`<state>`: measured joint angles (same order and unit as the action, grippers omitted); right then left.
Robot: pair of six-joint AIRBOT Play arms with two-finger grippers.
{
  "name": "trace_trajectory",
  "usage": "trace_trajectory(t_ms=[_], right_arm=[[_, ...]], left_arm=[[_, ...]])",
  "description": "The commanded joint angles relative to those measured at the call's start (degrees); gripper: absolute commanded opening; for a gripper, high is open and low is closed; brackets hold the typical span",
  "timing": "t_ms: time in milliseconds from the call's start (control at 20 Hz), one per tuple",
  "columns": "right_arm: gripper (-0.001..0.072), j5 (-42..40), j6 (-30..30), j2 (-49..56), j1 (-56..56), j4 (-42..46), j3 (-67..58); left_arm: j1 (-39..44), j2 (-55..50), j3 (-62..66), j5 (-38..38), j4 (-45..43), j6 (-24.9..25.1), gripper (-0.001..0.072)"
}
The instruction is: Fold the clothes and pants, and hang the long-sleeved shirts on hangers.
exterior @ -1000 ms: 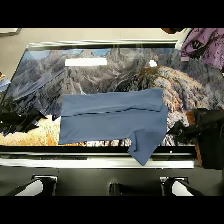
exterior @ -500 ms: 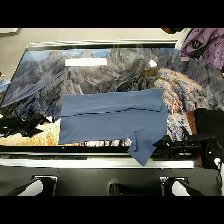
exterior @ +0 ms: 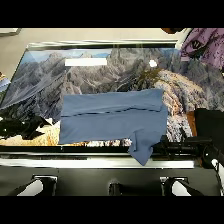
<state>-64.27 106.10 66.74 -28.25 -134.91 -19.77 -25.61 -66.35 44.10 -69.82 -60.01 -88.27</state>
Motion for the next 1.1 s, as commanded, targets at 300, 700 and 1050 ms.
trace_trajectory(t_ms=[300,700,1050], right_arm=[[0.0031,-3.6,0.6,-8.8,0.0,0.2,-0.1],[0.0030,-4.9,0.3,-9.9,0.0,0.2,-0.2],[0.0029,-7.5,-1.2,-9.9,0.0,1.1,-9.7]], left_arm=[[-0.9,-2.2,-10.7,0.3,4.6,11.0,0.0674],[5.5,-7.5,-10.7,3.7,8.7,10.8,0.0406],[5.5,-4.0,-7.3,1.5,10.3,10.0,0.0015]])
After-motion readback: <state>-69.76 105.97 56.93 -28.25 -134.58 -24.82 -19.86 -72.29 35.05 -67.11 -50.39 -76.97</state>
